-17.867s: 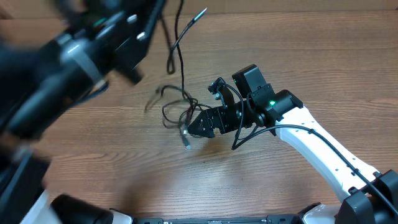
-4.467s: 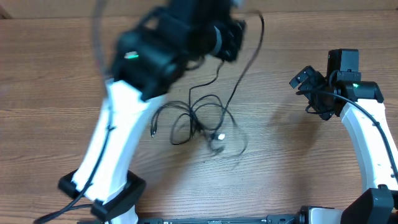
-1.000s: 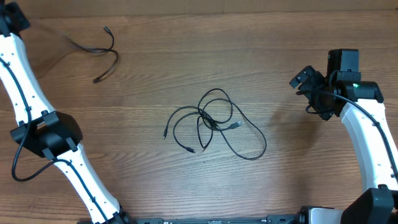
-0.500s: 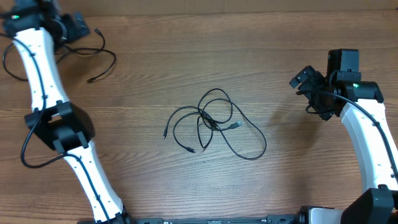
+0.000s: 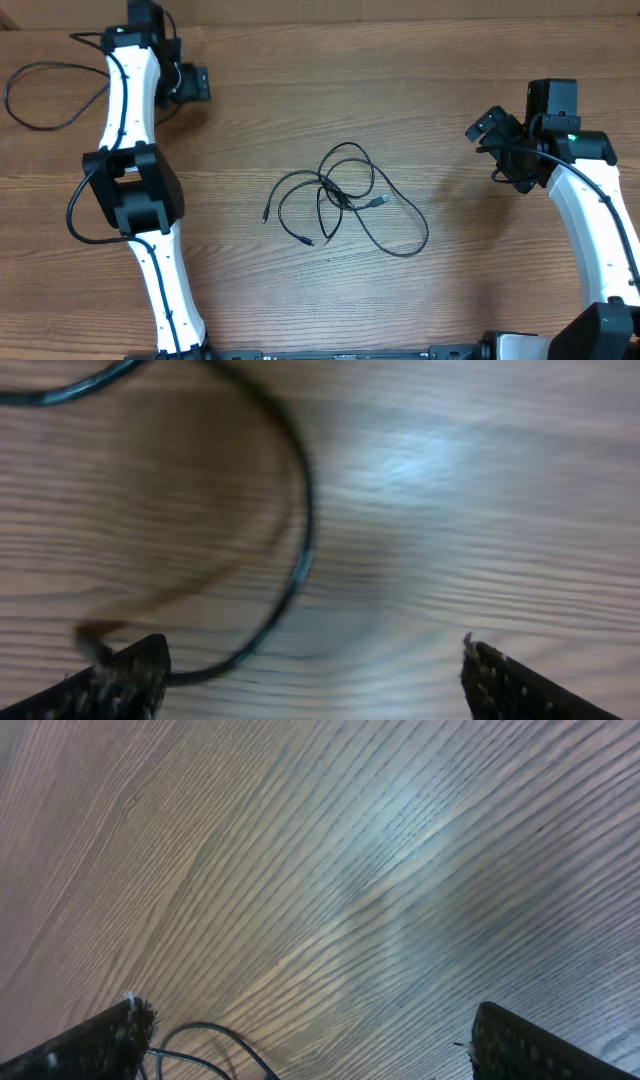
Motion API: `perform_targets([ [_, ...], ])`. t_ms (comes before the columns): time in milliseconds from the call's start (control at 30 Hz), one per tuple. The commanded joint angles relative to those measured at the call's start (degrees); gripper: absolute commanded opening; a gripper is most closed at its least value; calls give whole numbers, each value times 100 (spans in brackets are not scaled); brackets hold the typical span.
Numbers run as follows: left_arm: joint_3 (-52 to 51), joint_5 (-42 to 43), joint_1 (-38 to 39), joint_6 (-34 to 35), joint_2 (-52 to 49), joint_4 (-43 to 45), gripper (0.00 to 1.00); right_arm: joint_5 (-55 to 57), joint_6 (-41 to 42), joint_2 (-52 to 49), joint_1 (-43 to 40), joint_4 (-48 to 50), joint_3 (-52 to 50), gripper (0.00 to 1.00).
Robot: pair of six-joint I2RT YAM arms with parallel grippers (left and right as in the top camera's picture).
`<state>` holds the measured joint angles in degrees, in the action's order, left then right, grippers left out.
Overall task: Untangle cables
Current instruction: 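Raise the left gripper and swing it back toward the center cables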
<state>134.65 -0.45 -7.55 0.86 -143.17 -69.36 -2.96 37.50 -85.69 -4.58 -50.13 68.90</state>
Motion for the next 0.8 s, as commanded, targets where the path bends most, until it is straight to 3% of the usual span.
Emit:
perform_targets([
  [0, -409, -979, -33, -389, 33, 197, 91, 50, -9, 81, -37, 28, 7, 100],
  [67, -743, -1003, -98, -516, 33, 404, 86, 50, -9, 81, -37, 28, 7, 100],
  [100, -901, -1003, -122, -568, 33, 509, 78, 52, -9, 81, -37, 28, 7, 100],
  [167, -1161, -1058, -157, -605, 33, 730, 50, 50, -9, 81, -37, 28, 7, 100],
  [233, -1176, -1185, -173, -575, 33, 837, 34, 50, -9, 81, -37, 28, 7, 100],
  [433, -866, -1871, -192, -195, 37, 1165, 13, 50, -9, 81, -37, 28, 7, 100],
  [667, 616, -2361, -282, -118, 37, 1281, 10, 52, -9, 81, -37, 28, 7, 100],
  [700, 704, -2347, -304, 39, 37, 1281, 16, 50, -9, 81, -37, 28, 7, 100],
  [767, 772, -2166, -343, 297, 37, 1281, 41, 50, -9, 81, -37, 28, 7, 100],
])
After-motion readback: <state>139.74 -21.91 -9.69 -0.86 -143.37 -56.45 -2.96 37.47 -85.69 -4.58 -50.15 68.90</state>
